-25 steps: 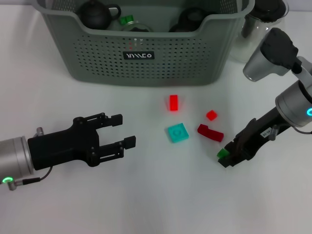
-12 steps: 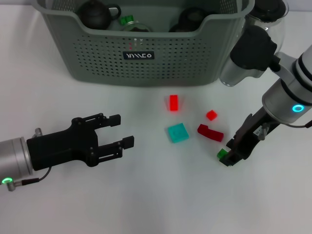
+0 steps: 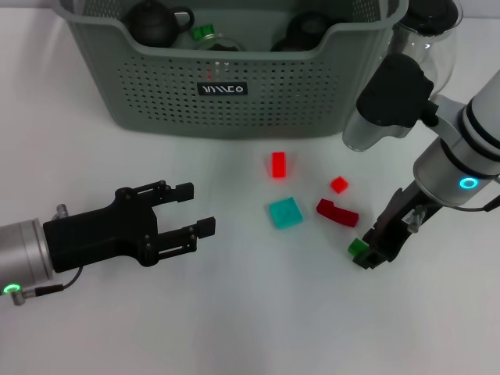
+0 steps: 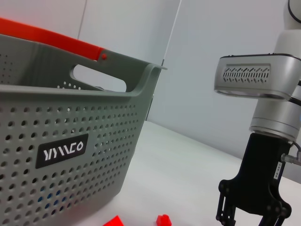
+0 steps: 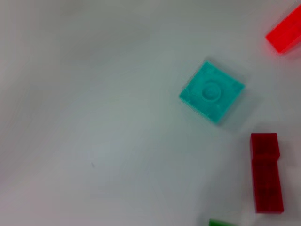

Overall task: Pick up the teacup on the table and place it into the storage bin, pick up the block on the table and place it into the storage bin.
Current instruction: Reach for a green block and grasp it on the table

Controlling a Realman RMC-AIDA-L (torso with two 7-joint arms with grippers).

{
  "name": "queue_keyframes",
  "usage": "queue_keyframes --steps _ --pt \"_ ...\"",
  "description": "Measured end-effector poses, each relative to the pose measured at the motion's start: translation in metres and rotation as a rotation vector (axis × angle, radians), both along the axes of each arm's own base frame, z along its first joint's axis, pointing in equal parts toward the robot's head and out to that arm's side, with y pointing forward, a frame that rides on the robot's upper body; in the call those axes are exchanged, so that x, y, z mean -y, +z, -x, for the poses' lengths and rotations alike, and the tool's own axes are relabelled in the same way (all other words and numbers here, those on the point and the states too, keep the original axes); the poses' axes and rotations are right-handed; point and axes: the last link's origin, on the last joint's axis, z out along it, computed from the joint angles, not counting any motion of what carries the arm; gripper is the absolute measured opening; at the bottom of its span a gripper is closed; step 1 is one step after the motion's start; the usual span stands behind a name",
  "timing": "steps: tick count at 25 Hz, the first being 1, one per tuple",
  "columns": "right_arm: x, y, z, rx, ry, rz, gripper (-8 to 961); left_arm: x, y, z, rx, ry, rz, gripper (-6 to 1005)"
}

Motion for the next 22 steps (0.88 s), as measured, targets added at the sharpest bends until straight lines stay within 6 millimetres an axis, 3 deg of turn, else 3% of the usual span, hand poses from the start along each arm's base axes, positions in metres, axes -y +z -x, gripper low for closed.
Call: queue_keyframes --steps 22 --pt "-0.0019 0.0004 -0.0013 0.033 0.004 -0.033 303 0.0010 -0.0002 0.0006 0.001 0.003 0.001 705"
